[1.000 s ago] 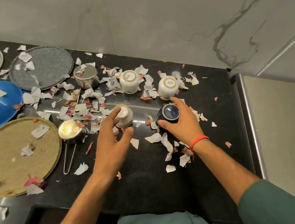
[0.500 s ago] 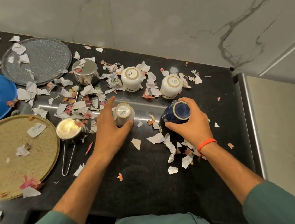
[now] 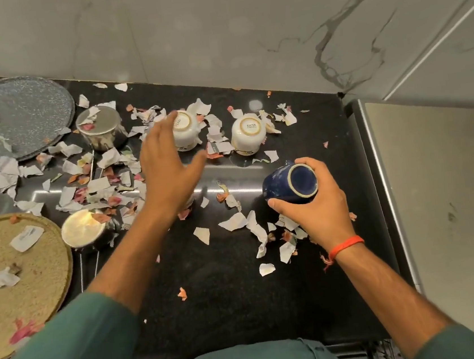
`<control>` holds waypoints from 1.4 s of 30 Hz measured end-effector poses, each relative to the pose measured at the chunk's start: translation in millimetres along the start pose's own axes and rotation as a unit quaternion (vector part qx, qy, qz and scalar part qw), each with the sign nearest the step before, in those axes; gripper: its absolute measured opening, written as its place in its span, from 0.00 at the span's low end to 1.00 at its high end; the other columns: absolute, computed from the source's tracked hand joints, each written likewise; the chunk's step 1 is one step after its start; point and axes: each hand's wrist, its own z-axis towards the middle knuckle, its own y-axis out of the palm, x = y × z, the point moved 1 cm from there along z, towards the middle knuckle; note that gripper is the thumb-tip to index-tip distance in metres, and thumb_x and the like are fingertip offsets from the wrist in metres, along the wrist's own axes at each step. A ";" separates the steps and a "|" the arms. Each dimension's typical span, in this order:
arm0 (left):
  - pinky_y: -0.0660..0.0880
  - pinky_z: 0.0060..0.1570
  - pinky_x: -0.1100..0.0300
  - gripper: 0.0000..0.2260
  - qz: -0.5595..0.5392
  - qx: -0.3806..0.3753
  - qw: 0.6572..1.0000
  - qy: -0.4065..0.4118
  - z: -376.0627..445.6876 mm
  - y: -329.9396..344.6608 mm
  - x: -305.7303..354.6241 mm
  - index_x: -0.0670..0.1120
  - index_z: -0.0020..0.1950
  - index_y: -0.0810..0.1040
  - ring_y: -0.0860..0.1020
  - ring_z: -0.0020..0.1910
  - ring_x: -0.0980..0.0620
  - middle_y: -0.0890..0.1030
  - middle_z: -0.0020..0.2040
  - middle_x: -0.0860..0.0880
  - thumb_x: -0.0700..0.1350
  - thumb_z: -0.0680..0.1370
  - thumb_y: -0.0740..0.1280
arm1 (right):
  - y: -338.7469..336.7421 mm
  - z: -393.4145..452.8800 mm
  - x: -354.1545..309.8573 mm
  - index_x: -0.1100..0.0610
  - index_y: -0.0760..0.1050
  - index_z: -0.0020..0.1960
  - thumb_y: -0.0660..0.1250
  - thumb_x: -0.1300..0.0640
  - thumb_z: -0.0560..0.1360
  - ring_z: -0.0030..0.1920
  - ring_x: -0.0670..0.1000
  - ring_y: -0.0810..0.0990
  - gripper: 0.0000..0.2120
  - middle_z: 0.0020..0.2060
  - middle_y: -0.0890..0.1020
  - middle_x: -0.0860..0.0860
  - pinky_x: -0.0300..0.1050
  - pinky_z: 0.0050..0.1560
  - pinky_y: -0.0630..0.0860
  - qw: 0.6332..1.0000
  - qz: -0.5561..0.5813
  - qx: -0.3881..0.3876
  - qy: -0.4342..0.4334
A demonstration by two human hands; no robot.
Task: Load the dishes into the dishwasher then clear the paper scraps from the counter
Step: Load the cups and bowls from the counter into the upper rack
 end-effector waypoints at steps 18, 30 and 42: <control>0.72 0.69 0.42 0.41 0.056 -0.099 0.993 0.028 53.1 -16.0 -0.1 0.56 0.77 0.66 0.76 0.66 0.47 0.76 0.70 0.49 0.57 0.68 0.79 | -21.7 -35.4 7.3 0.45 0.72 0.64 0.85 0.53 0.62 0.59 0.40 0.78 0.36 0.58 0.79 0.39 0.36 0.59 0.77 0.997 0.058 0.057 0.014; 0.77 0.56 0.65 0.33 -0.106 -0.263 0.951 0.125 -119.7 -4.6 117.9 0.56 0.69 0.75 0.79 0.58 0.62 0.80 0.60 0.58 0.47 0.66 0.81 | -103.3 -156.2 46.1 0.49 0.74 0.63 0.86 0.55 0.60 0.60 0.40 0.79 0.35 0.59 0.81 0.40 0.34 0.60 0.74 0.981 0.105 0.154 0.054; 0.74 0.50 0.73 0.29 -0.104 -0.394 0.879 0.246 -268.6 105.9 229.5 0.54 0.63 0.79 0.81 0.51 0.65 0.84 0.52 0.61 0.45 0.65 0.84 | -177.1 -322.6 139.3 0.47 0.75 0.62 0.86 0.55 0.61 0.57 0.41 0.80 0.34 0.56 0.82 0.40 0.40 0.58 0.78 0.927 0.139 0.306 0.167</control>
